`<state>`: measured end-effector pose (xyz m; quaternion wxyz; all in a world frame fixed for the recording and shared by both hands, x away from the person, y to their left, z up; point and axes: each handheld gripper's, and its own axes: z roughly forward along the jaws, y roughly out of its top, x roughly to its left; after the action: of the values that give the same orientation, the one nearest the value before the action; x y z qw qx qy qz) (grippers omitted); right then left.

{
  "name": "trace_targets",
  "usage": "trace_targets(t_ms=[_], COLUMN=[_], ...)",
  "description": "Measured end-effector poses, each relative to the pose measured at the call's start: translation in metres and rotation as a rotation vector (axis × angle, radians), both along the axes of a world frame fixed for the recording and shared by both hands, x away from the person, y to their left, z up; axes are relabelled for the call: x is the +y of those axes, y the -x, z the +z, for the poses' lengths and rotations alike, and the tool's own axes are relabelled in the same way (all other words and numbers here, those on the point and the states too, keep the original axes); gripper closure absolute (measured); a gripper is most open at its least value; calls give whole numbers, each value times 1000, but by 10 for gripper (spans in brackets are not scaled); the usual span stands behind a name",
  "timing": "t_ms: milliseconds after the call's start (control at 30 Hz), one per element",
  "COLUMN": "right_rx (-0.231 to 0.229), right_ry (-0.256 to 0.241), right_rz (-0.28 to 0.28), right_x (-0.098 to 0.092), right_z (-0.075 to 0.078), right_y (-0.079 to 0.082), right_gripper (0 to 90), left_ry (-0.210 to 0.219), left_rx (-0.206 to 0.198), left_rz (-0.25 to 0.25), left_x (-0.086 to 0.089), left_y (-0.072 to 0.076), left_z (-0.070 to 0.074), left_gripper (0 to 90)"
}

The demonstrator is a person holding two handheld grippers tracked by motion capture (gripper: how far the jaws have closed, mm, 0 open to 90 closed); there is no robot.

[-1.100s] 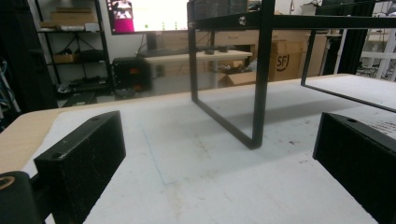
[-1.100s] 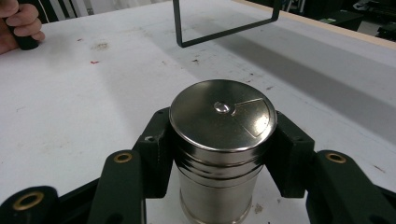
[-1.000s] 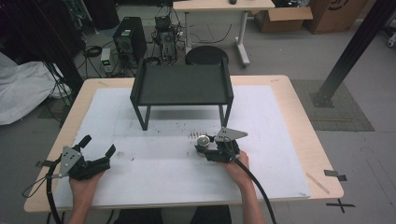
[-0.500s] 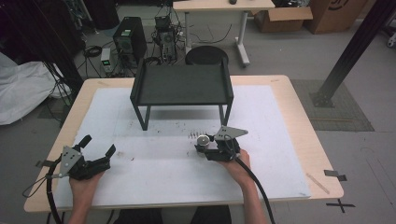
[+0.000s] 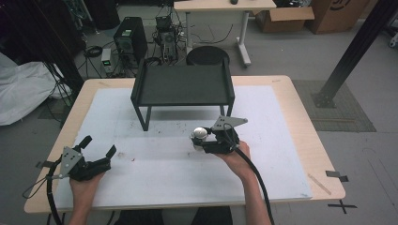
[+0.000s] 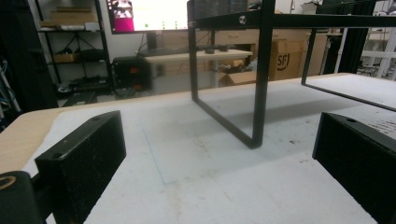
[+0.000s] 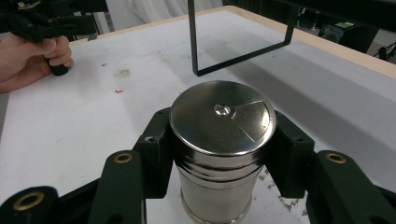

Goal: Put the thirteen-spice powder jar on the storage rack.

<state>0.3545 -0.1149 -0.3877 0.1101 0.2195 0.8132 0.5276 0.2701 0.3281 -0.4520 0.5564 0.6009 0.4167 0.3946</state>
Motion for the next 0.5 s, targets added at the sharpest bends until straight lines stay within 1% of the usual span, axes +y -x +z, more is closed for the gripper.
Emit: trace_targets(t_ms=[133,300,500], right_rx=[11,21,21], right_ry=[2,-14,-13], right_rz=[8,11,16], right_x=[2,3,6], right_z=[9,24,40], right_y=[-3,-7,-10], right_gripper=[490,491,490], left_ry=[-1,-1,0], left_rx=[-1,-1,-2], left_rz=[0,1,0], left_x=[0,0,0], left_y=[0,0,0], left_z=[0,0,0], left_gripper=[31,31,32])
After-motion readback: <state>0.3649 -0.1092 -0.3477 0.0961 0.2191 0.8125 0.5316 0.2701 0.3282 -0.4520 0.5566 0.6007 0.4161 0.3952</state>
